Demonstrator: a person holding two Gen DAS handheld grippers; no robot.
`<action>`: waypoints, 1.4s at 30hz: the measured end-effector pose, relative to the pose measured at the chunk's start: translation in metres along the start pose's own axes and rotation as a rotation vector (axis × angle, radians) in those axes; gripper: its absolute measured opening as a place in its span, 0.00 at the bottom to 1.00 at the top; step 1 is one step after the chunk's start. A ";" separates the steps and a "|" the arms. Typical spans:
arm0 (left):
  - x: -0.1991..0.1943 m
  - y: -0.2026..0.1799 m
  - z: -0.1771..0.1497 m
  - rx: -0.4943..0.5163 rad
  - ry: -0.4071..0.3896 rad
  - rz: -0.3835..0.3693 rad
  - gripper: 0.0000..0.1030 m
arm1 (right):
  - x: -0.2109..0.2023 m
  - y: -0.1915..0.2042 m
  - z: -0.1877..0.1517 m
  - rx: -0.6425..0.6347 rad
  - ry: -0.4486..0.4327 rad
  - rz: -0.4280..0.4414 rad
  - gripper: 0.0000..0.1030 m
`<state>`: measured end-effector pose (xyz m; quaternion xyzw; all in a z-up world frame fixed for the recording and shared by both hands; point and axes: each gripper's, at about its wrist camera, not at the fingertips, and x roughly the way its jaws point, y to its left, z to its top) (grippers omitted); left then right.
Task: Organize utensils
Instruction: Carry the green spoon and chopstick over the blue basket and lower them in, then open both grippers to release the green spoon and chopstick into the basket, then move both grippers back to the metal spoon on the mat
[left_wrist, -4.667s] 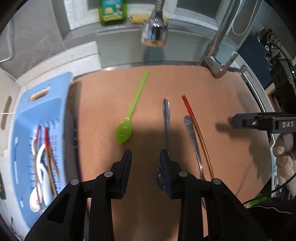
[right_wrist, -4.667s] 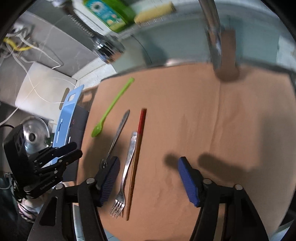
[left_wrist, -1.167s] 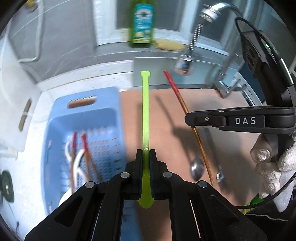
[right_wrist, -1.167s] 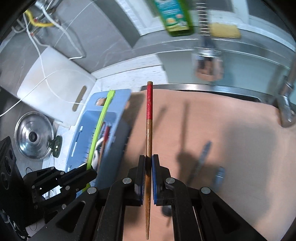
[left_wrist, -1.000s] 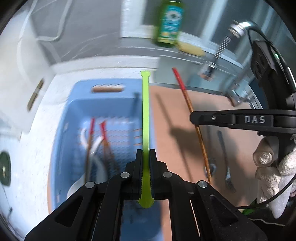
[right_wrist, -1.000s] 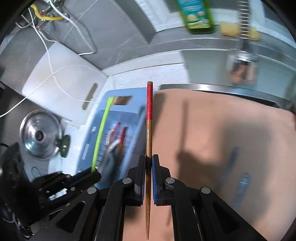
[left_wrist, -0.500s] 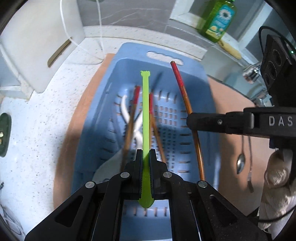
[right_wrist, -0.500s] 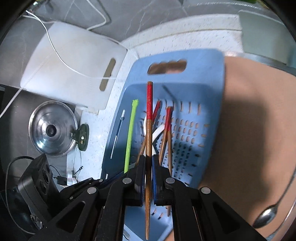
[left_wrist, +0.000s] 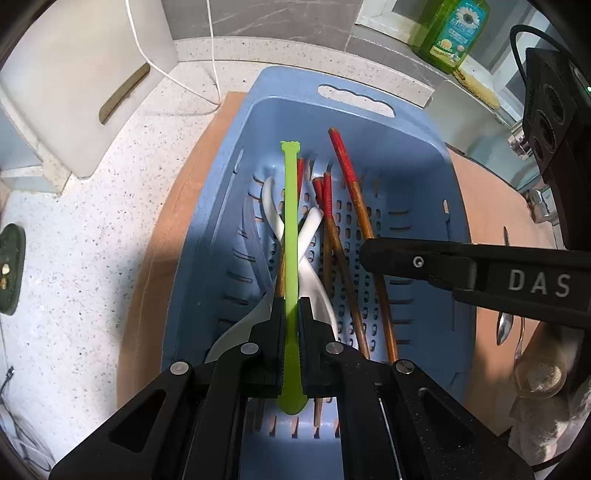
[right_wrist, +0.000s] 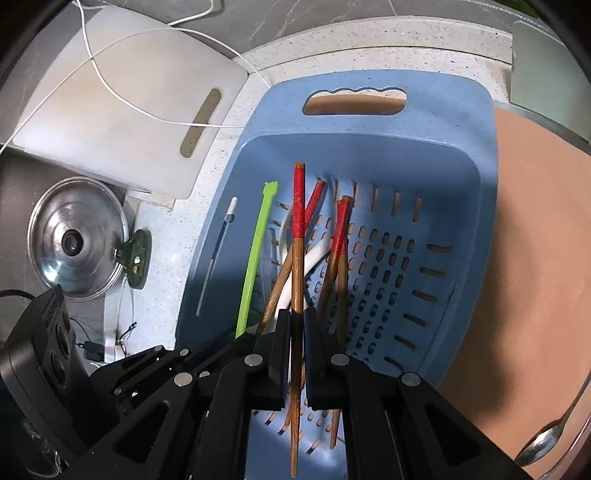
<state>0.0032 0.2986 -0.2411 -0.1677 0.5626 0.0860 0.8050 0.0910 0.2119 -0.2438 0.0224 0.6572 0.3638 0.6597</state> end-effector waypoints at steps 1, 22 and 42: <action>0.001 0.000 0.000 -0.002 0.000 -0.001 0.05 | 0.002 0.000 0.001 0.001 -0.001 -0.005 0.06; 0.012 0.009 0.002 -0.021 0.021 0.007 0.14 | 0.015 0.008 0.007 -0.041 0.025 -0.049 0.08; -0.063 -0.062 -0.024 0.088 -0.125 -0.021 0.14 | -0.132 -0.074 -0.048 -0.078 -0.112 0.026 0.33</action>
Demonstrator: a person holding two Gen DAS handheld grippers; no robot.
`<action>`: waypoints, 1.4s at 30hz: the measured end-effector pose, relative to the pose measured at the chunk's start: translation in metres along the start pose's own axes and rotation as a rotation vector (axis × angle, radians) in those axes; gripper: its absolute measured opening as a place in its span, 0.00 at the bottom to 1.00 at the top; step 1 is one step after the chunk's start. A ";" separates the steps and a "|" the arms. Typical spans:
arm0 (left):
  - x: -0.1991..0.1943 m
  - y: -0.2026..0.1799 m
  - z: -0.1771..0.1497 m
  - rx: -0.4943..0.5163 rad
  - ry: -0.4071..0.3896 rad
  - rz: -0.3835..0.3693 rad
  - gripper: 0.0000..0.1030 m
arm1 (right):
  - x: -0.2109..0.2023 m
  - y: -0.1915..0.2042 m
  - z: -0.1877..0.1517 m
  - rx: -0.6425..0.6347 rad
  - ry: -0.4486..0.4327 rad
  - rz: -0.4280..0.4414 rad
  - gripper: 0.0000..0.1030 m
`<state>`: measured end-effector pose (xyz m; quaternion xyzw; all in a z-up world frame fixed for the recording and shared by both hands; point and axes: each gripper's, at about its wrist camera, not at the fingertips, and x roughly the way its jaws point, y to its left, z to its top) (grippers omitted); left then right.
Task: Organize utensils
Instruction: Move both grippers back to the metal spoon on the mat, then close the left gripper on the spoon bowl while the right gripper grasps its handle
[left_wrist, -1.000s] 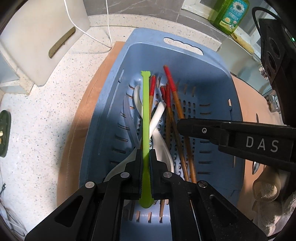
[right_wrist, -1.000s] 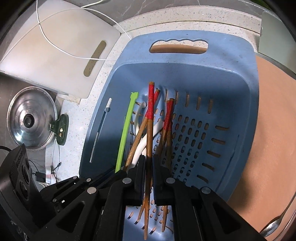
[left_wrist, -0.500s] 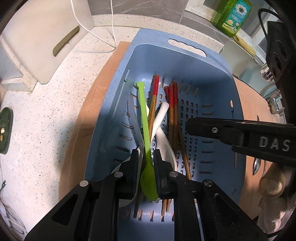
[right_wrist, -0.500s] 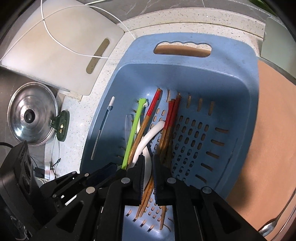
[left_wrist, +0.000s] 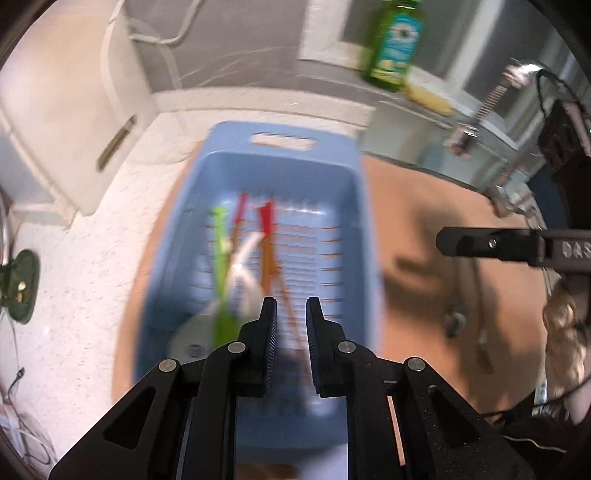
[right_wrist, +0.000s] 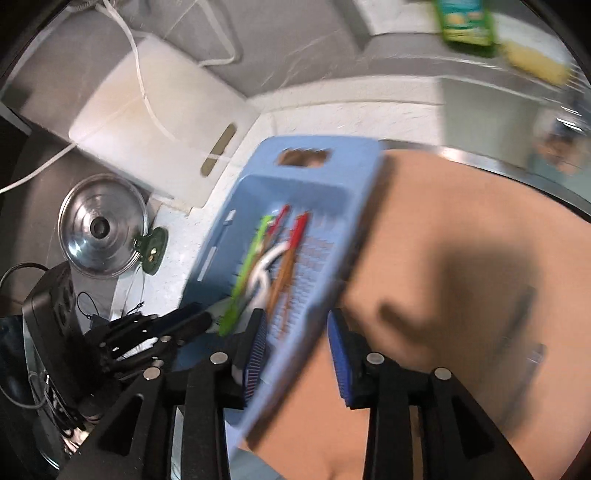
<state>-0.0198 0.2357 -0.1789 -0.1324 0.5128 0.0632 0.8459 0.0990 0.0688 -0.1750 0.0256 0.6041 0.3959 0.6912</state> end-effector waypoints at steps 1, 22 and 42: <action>-0.002 -0.011 -0.001 0.013 -0.003 -0.015 0.14 | -0.006 -0.009 -0.003 0.015 0.001 -0.004 0.34; 0.078 -0.173 -0.030 0.219 0.141 -0.110 0.41 | -0.015 -0.140 -0.038 0.249 0.084 0.011 0.34; 0.101 -0.190 -0.036 0.225 0.093 -0.114 0.31 | 0.022 -0.143 -0.024 0.322 0.133 -0.025 0.36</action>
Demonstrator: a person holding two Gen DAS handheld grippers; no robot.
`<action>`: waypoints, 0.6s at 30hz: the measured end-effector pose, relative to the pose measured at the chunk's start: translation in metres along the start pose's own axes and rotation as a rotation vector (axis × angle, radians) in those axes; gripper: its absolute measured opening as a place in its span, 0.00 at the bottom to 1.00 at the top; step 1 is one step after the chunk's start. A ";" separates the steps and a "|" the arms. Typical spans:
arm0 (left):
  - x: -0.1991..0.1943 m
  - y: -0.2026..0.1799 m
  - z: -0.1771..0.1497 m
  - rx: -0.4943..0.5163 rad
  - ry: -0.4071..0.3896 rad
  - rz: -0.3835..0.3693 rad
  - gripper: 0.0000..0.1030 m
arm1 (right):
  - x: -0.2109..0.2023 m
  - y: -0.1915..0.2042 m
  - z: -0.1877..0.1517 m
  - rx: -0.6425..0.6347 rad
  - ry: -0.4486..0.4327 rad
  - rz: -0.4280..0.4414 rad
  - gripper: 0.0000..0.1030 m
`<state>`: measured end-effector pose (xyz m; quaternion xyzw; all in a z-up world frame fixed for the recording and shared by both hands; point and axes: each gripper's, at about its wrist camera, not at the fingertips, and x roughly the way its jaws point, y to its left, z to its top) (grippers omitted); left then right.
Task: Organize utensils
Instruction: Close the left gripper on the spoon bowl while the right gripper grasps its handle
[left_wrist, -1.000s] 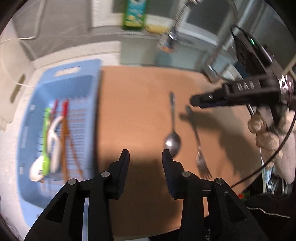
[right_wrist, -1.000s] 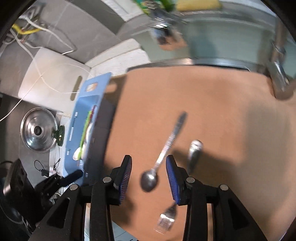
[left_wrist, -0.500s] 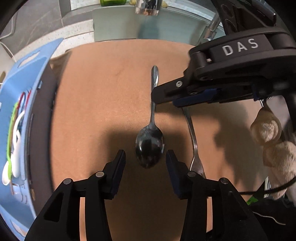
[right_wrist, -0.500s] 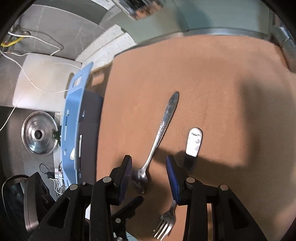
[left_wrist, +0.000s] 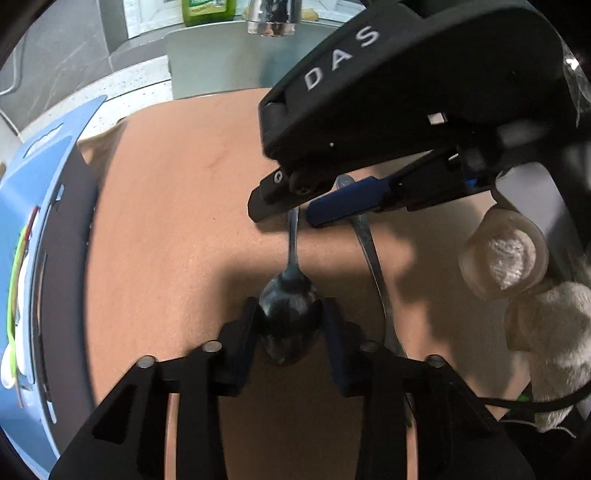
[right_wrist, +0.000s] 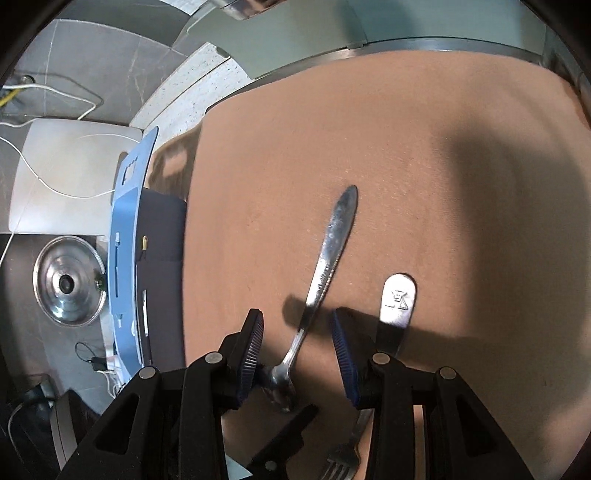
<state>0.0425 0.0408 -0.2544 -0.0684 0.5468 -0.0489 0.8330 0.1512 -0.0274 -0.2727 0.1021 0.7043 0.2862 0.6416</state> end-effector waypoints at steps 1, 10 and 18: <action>0.000 0.002 0.000 -0.010 -0.003 -0.012 0.31 | 0.001 0.002 0.000 -0.006 -0.001 -0.010 0.36; -0.006 -0.001 -0.007 -0.010 -0.013 -0.053 0.31 | 0.002 0.009 0.001 -0.032 -0.010 -0.089 0.22; -0.012 0.005 0.001 0.009 -0.020 -0.053 0.31 | -0.006 -0.016 -0.002 0.069 -0.009 0.024 0.08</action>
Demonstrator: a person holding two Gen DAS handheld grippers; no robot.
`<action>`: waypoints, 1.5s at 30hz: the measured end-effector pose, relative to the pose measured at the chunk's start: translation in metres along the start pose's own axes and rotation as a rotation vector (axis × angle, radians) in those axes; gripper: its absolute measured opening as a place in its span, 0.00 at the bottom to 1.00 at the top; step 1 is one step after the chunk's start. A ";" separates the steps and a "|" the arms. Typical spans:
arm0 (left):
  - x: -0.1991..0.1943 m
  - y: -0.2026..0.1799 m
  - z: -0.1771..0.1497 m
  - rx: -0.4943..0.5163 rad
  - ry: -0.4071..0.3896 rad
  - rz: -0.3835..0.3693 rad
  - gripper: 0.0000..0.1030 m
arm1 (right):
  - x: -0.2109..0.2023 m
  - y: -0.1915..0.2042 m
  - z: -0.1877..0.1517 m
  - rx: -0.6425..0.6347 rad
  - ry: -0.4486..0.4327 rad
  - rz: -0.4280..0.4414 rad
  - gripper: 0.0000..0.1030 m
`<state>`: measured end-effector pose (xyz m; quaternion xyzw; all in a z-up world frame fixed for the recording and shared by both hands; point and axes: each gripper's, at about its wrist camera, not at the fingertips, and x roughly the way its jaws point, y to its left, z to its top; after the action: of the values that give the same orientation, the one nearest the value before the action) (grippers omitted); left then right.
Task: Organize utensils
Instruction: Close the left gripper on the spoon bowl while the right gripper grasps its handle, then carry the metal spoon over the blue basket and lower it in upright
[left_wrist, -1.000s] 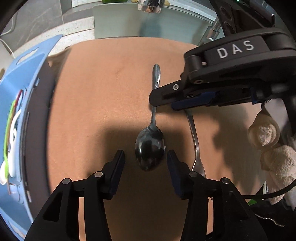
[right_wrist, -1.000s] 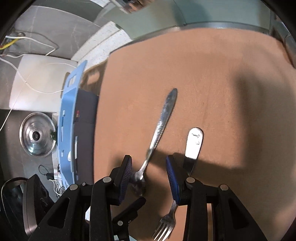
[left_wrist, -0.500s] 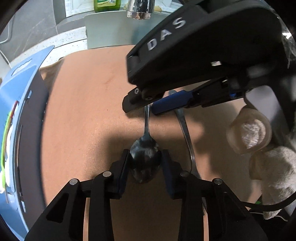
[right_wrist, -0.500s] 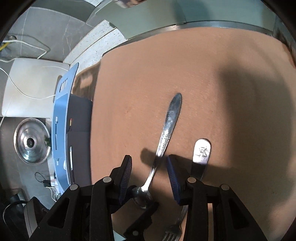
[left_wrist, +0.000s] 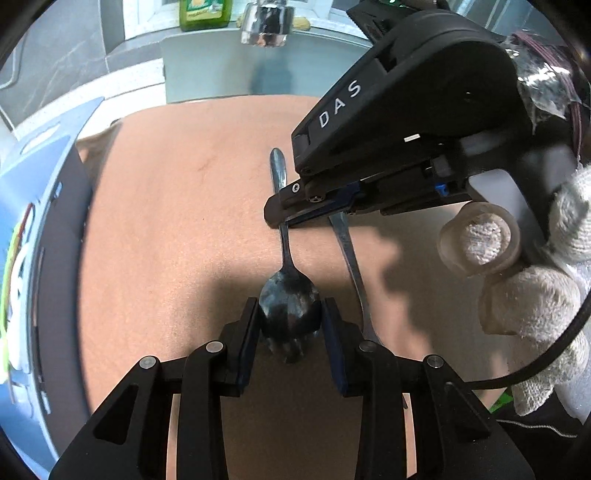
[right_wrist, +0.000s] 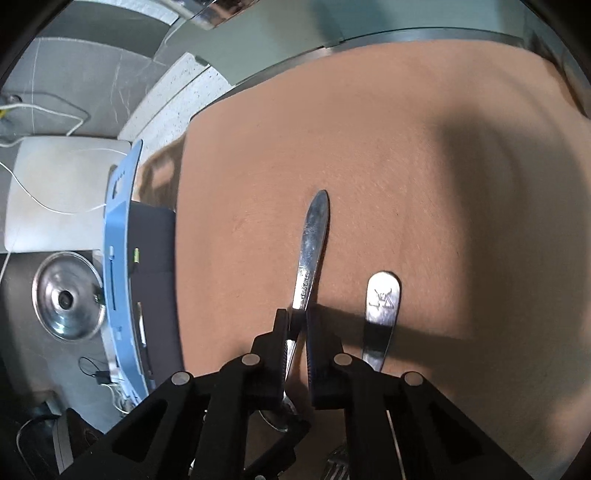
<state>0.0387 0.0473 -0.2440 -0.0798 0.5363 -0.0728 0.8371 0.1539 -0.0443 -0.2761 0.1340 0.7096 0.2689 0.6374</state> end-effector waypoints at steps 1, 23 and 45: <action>-0.002 -0.001 0.001 0.003 -0.003 0.002 0.31 | -0.002 0.001 -0.002 0.003 -0.003 0.011 0.08; -0.114 0.099 -0.022 -0.065 -0.131 0.137 0.31 | 0.009 0.157 -0.010 -0.177 -0.022 0.187 0.07; -0.088 0.203 -0.032 -0.188 -0.024 0.170 0.31 | 0.118 0.238 -0.007 -0.231 0.092 0.104 0.07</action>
<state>-0.0198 0.2616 -0.2225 -0.1132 0.5354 0.0500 0.8355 0.0933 0.2122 -0.2427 0.0838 0.6943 0.3874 0.6007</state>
